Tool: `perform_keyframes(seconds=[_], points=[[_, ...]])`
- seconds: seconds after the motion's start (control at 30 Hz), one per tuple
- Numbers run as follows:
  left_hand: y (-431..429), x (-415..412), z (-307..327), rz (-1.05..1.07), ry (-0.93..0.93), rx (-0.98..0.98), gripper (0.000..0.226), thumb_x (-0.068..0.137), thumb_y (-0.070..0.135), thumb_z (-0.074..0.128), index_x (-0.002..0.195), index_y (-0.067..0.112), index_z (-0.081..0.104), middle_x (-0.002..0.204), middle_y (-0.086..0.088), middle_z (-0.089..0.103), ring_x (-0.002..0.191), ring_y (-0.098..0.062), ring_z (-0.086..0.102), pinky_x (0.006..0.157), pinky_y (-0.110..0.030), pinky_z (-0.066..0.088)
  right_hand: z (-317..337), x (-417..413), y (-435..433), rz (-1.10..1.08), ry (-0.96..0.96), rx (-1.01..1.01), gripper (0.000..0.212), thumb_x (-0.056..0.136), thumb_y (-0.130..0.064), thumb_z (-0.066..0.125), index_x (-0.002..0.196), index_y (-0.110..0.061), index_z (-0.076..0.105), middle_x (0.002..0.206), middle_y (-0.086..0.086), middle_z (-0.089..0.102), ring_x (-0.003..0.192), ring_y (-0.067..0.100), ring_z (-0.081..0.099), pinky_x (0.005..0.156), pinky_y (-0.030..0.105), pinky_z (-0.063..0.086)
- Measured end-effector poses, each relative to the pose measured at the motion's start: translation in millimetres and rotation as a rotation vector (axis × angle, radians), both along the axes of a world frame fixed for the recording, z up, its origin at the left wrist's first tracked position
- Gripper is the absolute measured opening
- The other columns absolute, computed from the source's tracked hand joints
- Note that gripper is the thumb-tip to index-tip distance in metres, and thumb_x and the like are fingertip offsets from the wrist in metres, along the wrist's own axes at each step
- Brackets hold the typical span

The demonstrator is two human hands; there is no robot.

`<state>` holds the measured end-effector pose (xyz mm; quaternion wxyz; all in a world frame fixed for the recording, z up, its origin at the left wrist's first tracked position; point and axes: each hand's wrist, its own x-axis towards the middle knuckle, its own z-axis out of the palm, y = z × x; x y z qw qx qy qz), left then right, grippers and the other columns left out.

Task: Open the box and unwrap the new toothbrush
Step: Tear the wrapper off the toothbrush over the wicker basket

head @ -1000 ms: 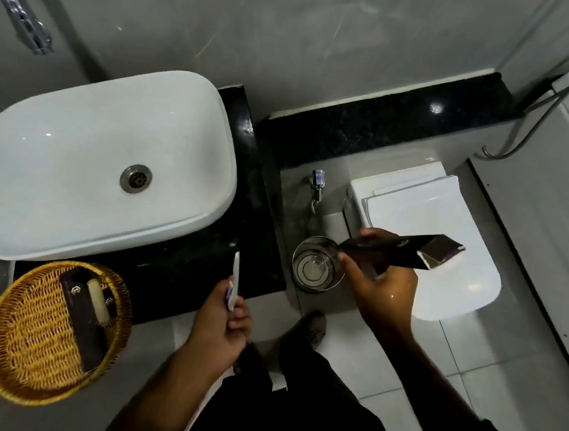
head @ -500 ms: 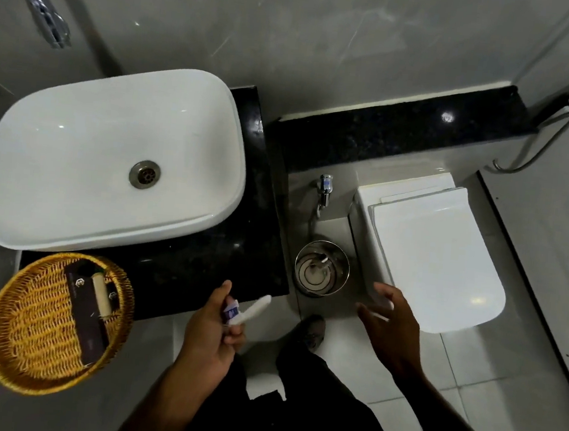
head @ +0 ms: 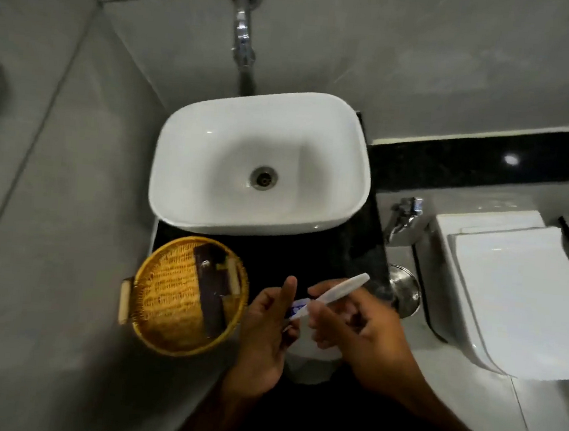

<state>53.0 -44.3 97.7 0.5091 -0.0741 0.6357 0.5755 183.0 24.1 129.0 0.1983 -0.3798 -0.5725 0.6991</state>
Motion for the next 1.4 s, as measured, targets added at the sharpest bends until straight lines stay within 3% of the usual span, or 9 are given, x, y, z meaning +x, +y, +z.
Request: perform_keyframes(seconds=[0.1,0.23,0.57,0.77,0.93,1.0,1.13,1.23,1.4], points=[[-28.7,-22.6,-3.8,0.101,-0.025,0.05,0.031,0.075,0.037,0.072,0.087,0.012,0.059,0.079,-0.011,0.06,0.058,-0.012,0.055,0.043,-0.017,0.042,-4.2,-19.2,-22.2,-0.067,-0.074,0.184,0.059,0.079,-0.084,0.06,0.099,-0.033,0.081,0.075,-0.001,0.079,0.07,0.012,0.078,0.069,0.028,0.064],[-61.8,-53.4,-18.1,0.239,-0.11,0.051,0.026,0.078,0.034,0.073,0.092,0.015,0.064,0.07,0.0,0.063,0.05,-0.006,0.055,0.04,-0.015,0.045,-13.6,-27.2,-44.3,0.009,-0.076,0.187,0.033,0.088,-0.07,0.065,0.089,-0.042,0.082,0.087,-0.001,0.083,0.085,0.008,0.08,0.072,0.009,0.058],[-130.4,-139.9,-56.2,0.416,-0.251,0.113,0.053,0.07,0.047,0.073,0.104,0.006,0.065,0.097,-0.017,0.073,0.077,-0.02,0.071,0.059,-0.024,0.06,-28.4,-49.5,-93.0,0.493,-0.154,-0.005,0.059,0.076,-0.076,0.073,0.131,-0.058,0.065,0.131,-0.027,0.072,0.118,-0.001,0.07,0.097,0.024,0.059],[-133.7,-173.3,-68.0,0.435,-0.282,0.087,0.029,0.094,0.045,0.054,0.081,0.02,0.062,0.098,-0.009,0.072,0.091,-0.024,0.069,0.084,-0.039,0.054,-47.4,-76.6,-106.2,0.256,-0.183,-0.185,0.03,0.098,-0.054,0.053,0.118,-0.053,0.075,0.116,-0.011,0.082,0.105,0.01,0.078,0.091,0.026,0.063],[-119.3,-182.4,-73.2,0.402,0.042,0.009,0.048,0.096,0.047,0.046,0.137,0.021,0.048,0.121,-0.01,0.064,0.104,-0.023,0.068,0.104,-0.05,0.044,-68.3,-90.9,-106.1,0.068,-0.114,-0.603,0.049,0.082,-0.03,0.072,0.129,-0.028,0.061,0.113,0.002,0.084,0.088,0.023,0.083,0.07,0.026,0.065],[-115.4,-184.4,-73.0,0.351,0.114,0.001,0.037,0.097,0.038,0.042,0.124,0.016,0.054,0.106,-0.009,0.066,0.094,-0.021,0.067,0.098,-0.045,0.048,-79.0,-95.7,-108.0,0.02,-0.151,-0.628,0.05,0.075,-0.03,0.076,0.122,-0.018,0.061,0.107,0.004,0.085,0.085,0.023,0.083,0.071,0.032,0.066],[-116.3,-188.0,-82.3,0.121,0.242,-0.174,0.027,0.095,0.026,0.041,0.078,0.017,0.061,0.077,-0.002,0.064,0.088,-0.026,0.061,0.095,-0.048,0.046,-92.1,-118.8,-107.2,0.037,-0.42,-0.215,0.012,0.088,-0.038,0.078,0.089,-0.033,0.067,0.078,-0.012,0.083,0.068,-0.001,0.079,0.055,0.012,0.059],[-117.3,-190.3,-94.1,-0.076,0.405,-0.271,0.021,0.1,0.035,0.041,0.1,0.021,0.056,0.085,0.005,0.061,0.082,-0.016,0.063,0.069,-0.032,0.05,-105.7,-141.6,-103.1,0.114,-0.51,0.332,0.024,0.098,-0.027,0.072,0.081,-0.039,0.061,0.069,-0.011,0.073,0.065,-0.005,0.07,0.052,-0.001,0.047],[-116.9,-193.3,-108.9,-0.162,0.6,-0.403,0.01,0.097,0.042,0.05,0.097,0.032,0.053,0.08,0.021,0.051,0.071,0.006,0.05,0.053,-0.016,0.037,-117.3,-177.2,-111.0,0.229,-0.499,0.679,0.008,0.103,-0.019,0.065,0.105,-0.017,0.072,0.085,0.003,0.077,0.072,0.019,0.072,0.064,0.024,0.057]])
